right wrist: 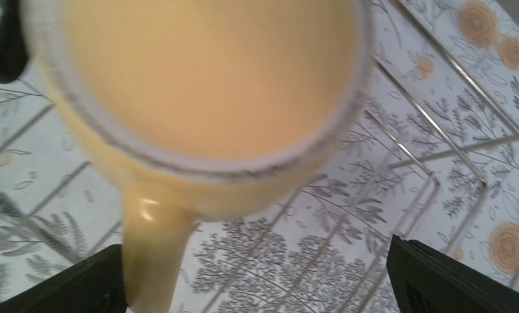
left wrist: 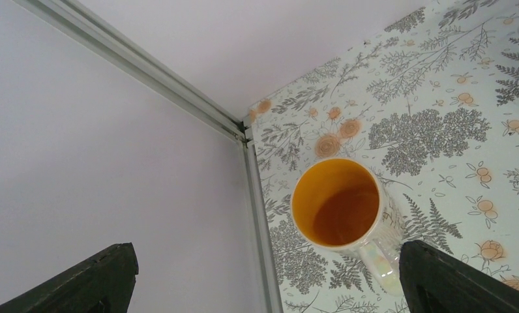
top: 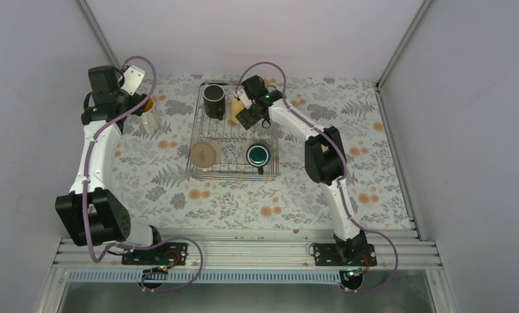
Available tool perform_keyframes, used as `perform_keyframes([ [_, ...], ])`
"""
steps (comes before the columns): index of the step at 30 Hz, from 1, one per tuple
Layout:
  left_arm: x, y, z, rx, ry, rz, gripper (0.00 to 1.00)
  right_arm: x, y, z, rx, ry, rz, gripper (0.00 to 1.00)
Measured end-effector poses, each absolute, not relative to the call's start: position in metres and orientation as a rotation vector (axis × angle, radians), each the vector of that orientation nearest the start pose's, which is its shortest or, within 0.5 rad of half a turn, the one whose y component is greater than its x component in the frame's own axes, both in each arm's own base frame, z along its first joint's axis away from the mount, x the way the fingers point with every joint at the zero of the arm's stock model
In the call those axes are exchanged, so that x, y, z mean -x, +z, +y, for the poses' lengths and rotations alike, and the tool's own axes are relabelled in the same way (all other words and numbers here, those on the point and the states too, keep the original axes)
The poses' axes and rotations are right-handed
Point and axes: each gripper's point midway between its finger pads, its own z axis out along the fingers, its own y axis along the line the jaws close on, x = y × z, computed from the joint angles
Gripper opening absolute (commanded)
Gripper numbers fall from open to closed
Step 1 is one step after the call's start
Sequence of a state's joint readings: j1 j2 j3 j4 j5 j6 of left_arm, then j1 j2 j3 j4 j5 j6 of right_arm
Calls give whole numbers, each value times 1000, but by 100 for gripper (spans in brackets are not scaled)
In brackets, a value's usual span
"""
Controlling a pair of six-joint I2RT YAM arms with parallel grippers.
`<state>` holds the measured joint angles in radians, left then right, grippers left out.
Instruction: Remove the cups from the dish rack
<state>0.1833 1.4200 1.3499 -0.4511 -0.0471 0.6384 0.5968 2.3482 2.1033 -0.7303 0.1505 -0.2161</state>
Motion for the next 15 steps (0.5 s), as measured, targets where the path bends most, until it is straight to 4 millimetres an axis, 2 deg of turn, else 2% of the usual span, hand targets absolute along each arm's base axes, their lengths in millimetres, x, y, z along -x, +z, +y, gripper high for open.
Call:
perform_keyframes([
  [4, -433, 296, 87, -457, 533, 2086, 100, -520, 104, 292, 899, -44, 2360, 100],
  [8, -431, 298, 85, -460, 528, 2077, 100, -530, 117, 287, 893, 17, 2338, 100],
  [11, -426, 300, 83, -463, 522, 2069, 100, -528, 118, 291, 930, 96, 2330, 100],
  [15, -423, 301, 81, -468, 515, 2063, 100, -516, 121, 307, 999, 212, 2320, 96],
])
